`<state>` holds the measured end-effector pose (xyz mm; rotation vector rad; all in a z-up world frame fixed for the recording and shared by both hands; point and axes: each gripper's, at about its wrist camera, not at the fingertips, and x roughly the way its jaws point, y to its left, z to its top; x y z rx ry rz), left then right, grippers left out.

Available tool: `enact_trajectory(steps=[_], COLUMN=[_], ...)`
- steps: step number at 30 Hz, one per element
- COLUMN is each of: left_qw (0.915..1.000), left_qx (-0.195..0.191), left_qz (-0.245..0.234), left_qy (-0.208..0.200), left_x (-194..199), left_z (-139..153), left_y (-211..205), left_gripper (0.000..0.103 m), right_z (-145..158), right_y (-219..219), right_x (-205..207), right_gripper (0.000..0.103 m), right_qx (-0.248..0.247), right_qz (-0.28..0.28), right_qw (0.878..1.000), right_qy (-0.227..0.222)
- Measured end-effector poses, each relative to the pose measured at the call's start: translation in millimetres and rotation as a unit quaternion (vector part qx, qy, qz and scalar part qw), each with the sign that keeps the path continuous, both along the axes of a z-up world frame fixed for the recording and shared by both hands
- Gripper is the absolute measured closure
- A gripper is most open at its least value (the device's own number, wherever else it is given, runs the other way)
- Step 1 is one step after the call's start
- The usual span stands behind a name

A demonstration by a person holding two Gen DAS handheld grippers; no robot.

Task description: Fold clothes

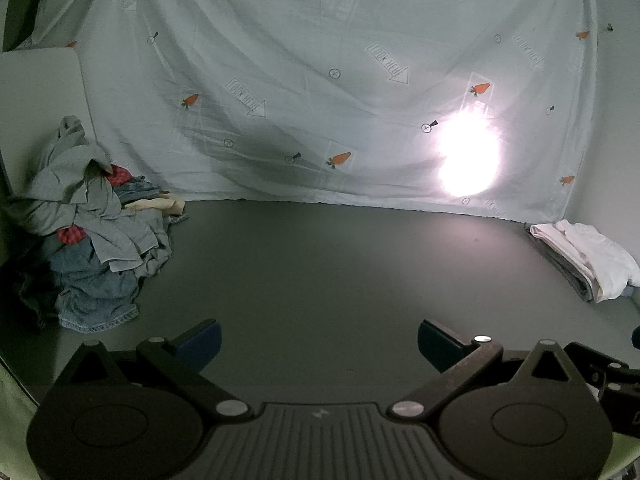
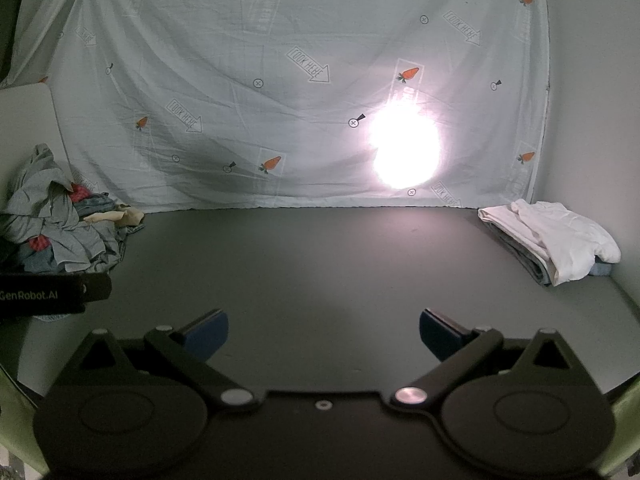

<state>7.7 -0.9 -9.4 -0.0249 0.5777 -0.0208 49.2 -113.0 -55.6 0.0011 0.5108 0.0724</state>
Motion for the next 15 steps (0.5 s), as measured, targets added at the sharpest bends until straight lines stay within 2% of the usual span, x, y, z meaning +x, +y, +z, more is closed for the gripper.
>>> enact_trajectory(steps=[15], left_qw=[0.9999], left_qx=[0.001], left_qz=[-0.009], left_qy=[0.007], left_x=[3.3], left_z=[-1.0], left_y=[3.2], left_gripper=[0.0], right_z=[-0.3], right_y=[3.9], right_x=[-2.2], right_gripper=[0.0], right_qx=[0.004], right_qz=[-0.012], right_qw=[1.0], right_qy=[0.007])
